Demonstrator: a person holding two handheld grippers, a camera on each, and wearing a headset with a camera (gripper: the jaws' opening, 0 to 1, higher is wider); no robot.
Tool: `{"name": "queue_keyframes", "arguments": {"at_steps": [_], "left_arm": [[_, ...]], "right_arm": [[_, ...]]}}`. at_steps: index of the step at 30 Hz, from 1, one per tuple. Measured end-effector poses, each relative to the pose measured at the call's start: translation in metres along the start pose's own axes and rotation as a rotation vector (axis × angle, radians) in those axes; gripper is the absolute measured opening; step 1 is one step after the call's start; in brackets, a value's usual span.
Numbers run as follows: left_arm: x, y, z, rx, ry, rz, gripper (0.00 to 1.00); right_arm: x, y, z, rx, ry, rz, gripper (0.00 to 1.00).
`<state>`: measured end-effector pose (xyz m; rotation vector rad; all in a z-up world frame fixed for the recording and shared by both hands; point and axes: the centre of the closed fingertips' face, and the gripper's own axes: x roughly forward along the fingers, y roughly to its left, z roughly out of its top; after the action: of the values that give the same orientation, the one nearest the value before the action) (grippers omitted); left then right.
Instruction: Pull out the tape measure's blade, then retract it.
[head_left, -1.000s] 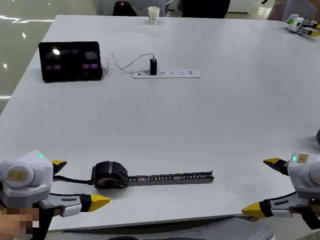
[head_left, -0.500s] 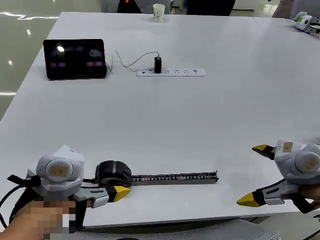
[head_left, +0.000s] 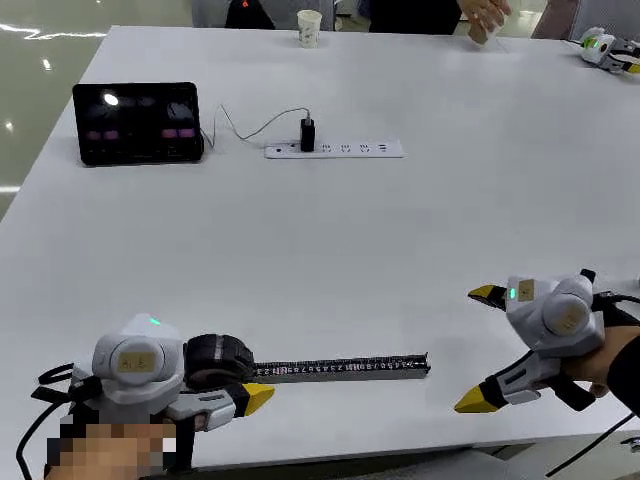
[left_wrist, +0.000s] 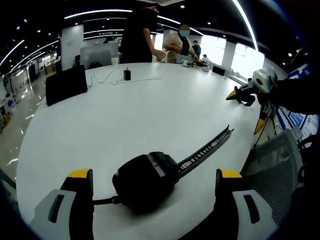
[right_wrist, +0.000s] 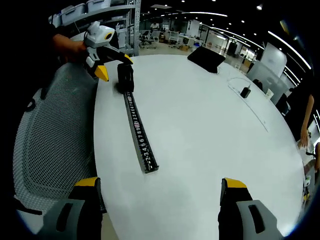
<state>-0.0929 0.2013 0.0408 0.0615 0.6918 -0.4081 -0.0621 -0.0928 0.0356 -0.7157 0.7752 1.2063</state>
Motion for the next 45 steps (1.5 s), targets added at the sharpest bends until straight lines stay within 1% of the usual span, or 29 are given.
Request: {"name": "queue_keyframes", "arguments": {"at_steps": [2,6,9,12,13,16,18,20,22,24,25,27,28,30,31,32,34,36,37,38,39,40,45], "left_arm": [[0.002,0.003,0.002,-0.009,-0.009,0.03,0.99],[0.009,-0.001,0.001,-0.021,-0.021,0.031,0.99],[0.013,0.001,-0.001,-0.029,-0.023,0.061,0.99],[0.015,0.002,0.0,-0.042,-0.037,0.086,0.99],[0.016,0.002,0.001,-0.051,-0.048,0.09,0.99],[0.018,0.003,0.003,-0.069,-0.058,0.103,0.99],[0.022,0.003,0.003,-0.107,-0.063,0.109,0.99],[0.024,0.004,0.004,-0.111,-0.079,0.119,0.99],[0.025,0.002,0.004,-0.112,-0.089,0.117,0.99],[0.025,0.003,0.001,-0.139,-0.083,0.113,0.99],[0.024,0.006,-0.001,-0.151,-0.078,0.123,0.99],[0.023,0.01,-0.002,-0.164,-0.088,0.134,0.99],[0.023,0.013,-0.003,-0.171,-0.088,0.143,0.99],[0.024,0.018,-0.005,-0.195,-0.085,0.152,0.99],[0.024,0.019,-0.005,-0.195,-0.085,0.154,0.99],[0.023,0.022,-0.004,-0.194,-0.09,0.169,0.99],[0.022,0.024,-0.002,-0.19,-0.1,0.182,0.99],[0.023,0.024,-0.002,-0.184,-0.103,0.183,0.99],[0.023,0.023,-0.001,-0.179,-0.104,0.18,0.99],[0.024,0.02,-0.001,-0.173,-0.104,0.175,0.99],[0.024,0.019,0.0,-0.165,-0.105,0.173,0.99],[0.024,0.017,0.002,-0.15,-0.111,0.17,0.99],[0.026,0.013,0.003,-0.139,-0.11,0.159,0.99]], "right_arm": [[0.003,-0.001,0.002,-0.002,0.007,0.011,0.99],[0.009,-0.001,0.003,-0.014,0.025,0.037,0.99],[0.013,-0.001,0.006,-0.034,0.032,0.055,0.99],[0.018,-0.003,0.006,-0.045,0.041,0.066,0.99],[0.02,-0.003,0.007,-0.048,0.045,0.071,0.99],[0.026,-0.005,0.008,-0.055,0.05,0.076,0.99],[0.03,-0.006,0.008,-0.064,0.057,0.076,0.96],[0.034,-0.006,0.008,-0.077,0.067,0.079,0.94],[0.037,-0.005,0.009,-0.085,0.076,0.086,0.92],[0.041,-0.004,0.009,-0.087,0.078,0.094,0.89],[0.044,-0.002,0.01,-0.093,0.076,0.103,0.87],[0.048,0.0,0.008,-0.114,0.083,0.11,0.83],[0.051,-0.001,0.007,-0.134,0.088,0.105,0.81],[0.052,0.0,0.006,-0.131,0.095,0.112,0.75],[0.052,0.0,0.006,-0.125,0.096,0.114,0.71],[0.052,0.001,0.006,-0.115,0.094,0.122,0.67],[0.051,0.002,0.005,-0.123,0.097,0.131,0.6],[0.051,0.006,0.001,-0.141,0.104,0.158,0.5],[0.051,0.009,-0.002,-0.144,0.111,0.174,0.43],[0.051,0.011,-0.004,-0.143,0.123,0.183,0.4],[0.052,0.012,-0.005,-0.152,0.129,0.184,0.38],[0.052,0.014,-0.005,-0.18,0.128,0.189,0.36],[0.053,0.016,-0.004,-0.192,0.126,0.192,0.31]]}}
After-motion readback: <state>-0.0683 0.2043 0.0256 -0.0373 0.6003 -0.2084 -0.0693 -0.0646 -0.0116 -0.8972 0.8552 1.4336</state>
